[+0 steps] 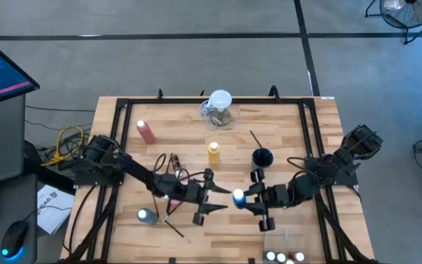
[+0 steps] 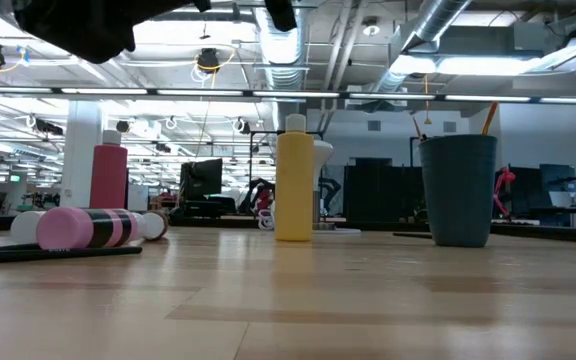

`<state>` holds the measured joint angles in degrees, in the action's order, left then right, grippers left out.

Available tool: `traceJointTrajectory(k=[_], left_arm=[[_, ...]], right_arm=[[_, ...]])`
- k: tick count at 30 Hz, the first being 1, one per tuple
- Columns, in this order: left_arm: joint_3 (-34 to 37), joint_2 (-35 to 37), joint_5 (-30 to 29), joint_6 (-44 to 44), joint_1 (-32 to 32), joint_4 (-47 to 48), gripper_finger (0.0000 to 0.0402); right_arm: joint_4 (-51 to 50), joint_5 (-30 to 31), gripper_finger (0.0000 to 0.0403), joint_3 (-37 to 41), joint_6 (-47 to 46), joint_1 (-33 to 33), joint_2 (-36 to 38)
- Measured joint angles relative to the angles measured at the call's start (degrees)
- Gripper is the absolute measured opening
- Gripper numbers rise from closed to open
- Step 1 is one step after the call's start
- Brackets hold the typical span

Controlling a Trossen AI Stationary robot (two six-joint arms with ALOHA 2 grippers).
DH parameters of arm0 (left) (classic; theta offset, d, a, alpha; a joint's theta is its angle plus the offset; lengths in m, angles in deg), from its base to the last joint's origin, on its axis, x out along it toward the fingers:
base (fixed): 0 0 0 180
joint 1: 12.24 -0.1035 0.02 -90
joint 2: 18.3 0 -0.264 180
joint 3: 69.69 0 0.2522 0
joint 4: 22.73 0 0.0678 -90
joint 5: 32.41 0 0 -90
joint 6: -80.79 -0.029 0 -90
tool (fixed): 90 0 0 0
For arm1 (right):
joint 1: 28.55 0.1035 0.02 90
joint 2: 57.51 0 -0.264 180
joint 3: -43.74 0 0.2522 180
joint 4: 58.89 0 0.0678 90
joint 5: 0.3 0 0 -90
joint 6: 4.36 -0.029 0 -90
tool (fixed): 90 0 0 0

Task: Pick & Place Paint Supplies
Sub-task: Put the small blue paint bottle into the transparent bin

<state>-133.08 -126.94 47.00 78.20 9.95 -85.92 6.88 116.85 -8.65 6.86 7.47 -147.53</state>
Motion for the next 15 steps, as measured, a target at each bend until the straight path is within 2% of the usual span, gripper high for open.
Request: traceJointTrajectory(k=[4, 8, 15], left_arm=[[0.0, 0.9, 0.0, -0.1, -0.1, -0.3, 0.0218], [0.0, 2.8, 0.0, -1.5, -0.2, -0.3, 0.0248], [0.0, 3.7, 0.0, -1.6, -0.5, 1.8, 0.0261]], right_arm=[[-1.2, 2.6, 0.0087, 0.0, 0.7, 0.1, 0.0], [-0.9, 2.7, 0.0087, 0.0, 0.7, -0.9, -0.4], [1.0, 1.2, 0.0087, -1.1, -1.3, -3.7, -4.4]])
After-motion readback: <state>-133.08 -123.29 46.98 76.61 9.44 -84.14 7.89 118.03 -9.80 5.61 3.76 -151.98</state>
